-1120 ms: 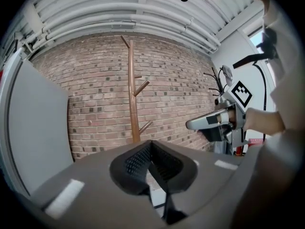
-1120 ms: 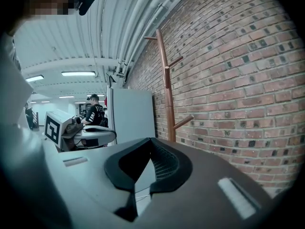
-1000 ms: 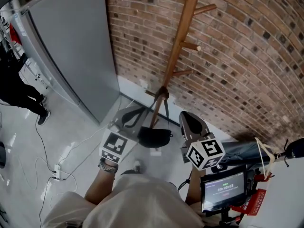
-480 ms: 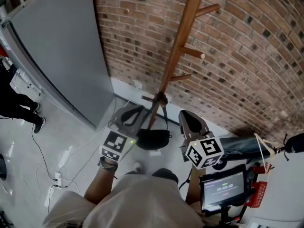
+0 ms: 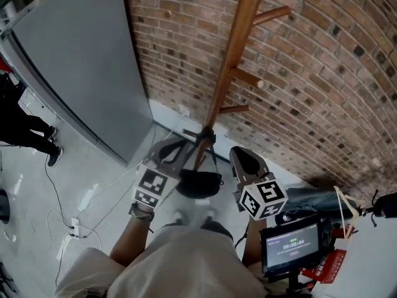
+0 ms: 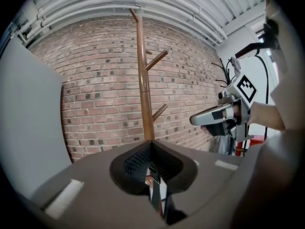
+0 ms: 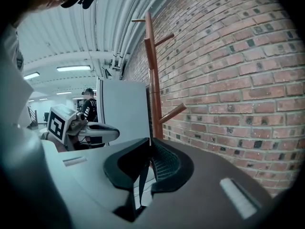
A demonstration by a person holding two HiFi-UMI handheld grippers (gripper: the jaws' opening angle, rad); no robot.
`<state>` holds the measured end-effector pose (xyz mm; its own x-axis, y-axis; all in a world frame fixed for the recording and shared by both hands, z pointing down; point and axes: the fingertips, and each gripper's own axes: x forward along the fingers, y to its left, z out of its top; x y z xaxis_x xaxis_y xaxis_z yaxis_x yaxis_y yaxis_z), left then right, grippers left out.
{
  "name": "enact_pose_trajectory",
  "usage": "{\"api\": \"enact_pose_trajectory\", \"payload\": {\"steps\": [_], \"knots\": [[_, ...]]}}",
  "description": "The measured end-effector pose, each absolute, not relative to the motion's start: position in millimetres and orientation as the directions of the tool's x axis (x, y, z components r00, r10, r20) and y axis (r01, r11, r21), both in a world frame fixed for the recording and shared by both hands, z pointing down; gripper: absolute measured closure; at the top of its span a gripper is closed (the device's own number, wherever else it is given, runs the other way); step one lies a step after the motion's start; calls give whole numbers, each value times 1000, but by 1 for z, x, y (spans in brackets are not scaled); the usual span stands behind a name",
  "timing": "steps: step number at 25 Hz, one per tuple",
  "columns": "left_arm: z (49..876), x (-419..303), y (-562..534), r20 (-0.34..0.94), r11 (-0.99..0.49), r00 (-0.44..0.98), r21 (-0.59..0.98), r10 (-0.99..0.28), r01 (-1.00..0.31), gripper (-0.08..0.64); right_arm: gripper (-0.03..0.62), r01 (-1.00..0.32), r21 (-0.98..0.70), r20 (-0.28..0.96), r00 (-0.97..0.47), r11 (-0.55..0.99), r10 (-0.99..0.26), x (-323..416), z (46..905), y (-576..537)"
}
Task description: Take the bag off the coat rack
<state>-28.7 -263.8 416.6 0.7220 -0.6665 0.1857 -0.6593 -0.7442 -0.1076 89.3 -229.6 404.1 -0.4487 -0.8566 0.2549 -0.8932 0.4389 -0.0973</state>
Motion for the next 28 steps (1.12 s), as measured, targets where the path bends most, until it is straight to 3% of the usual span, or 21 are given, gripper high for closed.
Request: {"api": "enact_pose_trajectory", "payload": {"steps": [3, 6, 14, 28], "knots": [[429, -27, -271, 225, -721, 690, -104, -689, -686, 558, 565, -881, -98, 280, -470, 462, -837, 92, 415, -238], [442, -23, -275, 267, -712, 671, -93, -691, -696, 506, 547, -865, -105, 305, -498, 491, -812, 92, 428, -244], [477, -16, -281, 350, -706, 646, -71, -679, -704, 492, 501, -839, -132, 369, -536, 528, -759, 90, 460, -256], [550, -5, -290, 490, -749, 653, -1, -577, -662, 426, 444, -814, -146, 491, -553, 562, -673, 73, 523, -274]]}}
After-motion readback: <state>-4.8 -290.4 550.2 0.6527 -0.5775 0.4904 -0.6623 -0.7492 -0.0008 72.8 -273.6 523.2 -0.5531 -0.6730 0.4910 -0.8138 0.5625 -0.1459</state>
